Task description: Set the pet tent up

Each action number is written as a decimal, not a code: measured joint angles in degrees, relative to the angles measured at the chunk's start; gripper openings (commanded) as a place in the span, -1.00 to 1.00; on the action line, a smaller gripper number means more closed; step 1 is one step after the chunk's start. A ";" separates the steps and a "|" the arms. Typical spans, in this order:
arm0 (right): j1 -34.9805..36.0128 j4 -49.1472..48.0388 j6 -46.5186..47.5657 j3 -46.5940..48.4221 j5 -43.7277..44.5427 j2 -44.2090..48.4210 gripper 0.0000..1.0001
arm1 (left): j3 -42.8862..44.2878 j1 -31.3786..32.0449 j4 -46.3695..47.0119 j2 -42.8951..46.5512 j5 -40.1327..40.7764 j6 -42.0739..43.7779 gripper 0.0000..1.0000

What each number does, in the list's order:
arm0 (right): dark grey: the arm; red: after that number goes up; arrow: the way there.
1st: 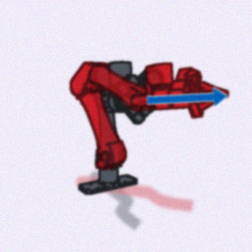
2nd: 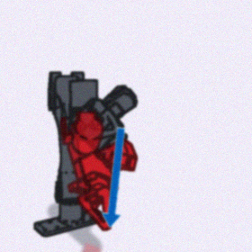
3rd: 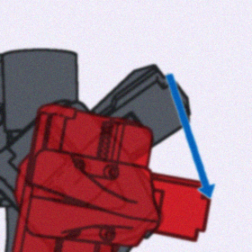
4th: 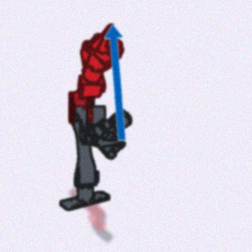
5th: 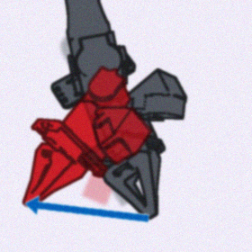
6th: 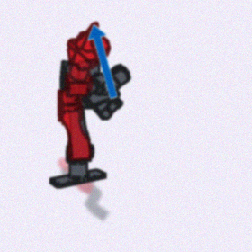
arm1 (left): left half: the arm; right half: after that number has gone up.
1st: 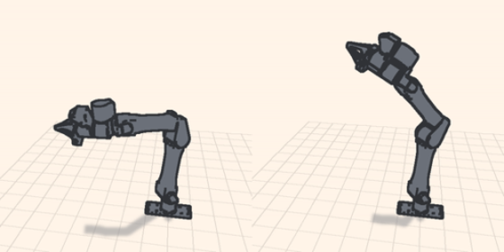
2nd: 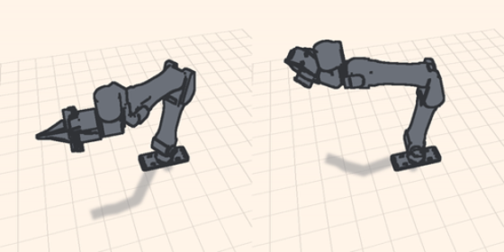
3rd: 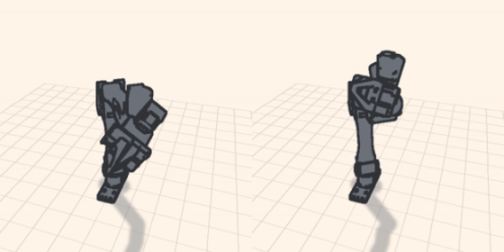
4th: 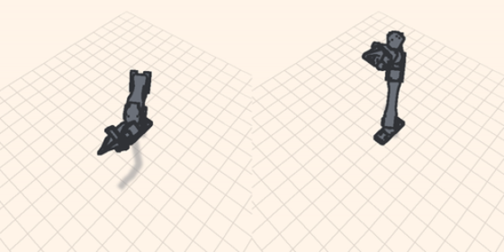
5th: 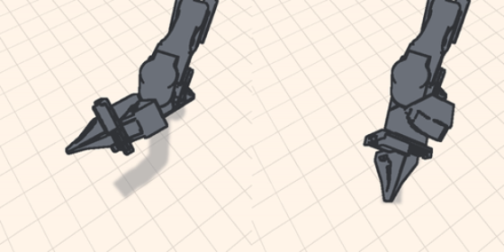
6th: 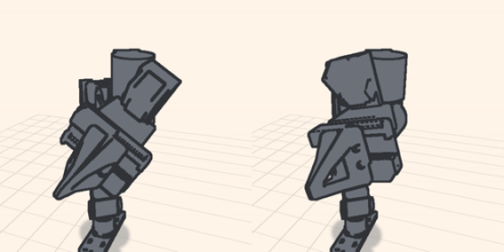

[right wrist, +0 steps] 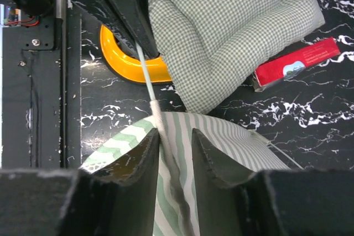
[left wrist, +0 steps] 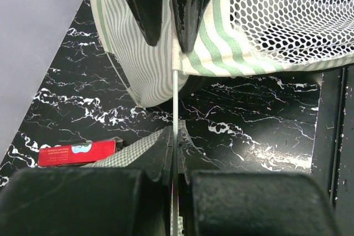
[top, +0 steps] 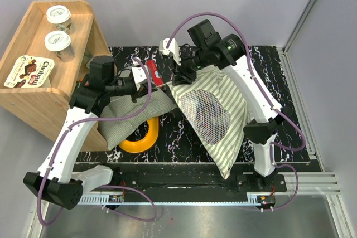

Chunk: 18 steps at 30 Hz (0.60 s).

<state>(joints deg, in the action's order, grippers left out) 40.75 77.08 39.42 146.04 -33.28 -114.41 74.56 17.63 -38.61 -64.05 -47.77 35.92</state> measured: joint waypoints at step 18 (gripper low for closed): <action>4.15 3.17 0.37 7.39 -6.86 -6.43 -1.00 | 3.32 3.43 -2.05 -2.21 1.55 -6.32 -1.00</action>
<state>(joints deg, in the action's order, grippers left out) 44.91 80.25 39.79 153.42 -40.14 -120.84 77.89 21.06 -40.66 -66.26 -46.22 29.61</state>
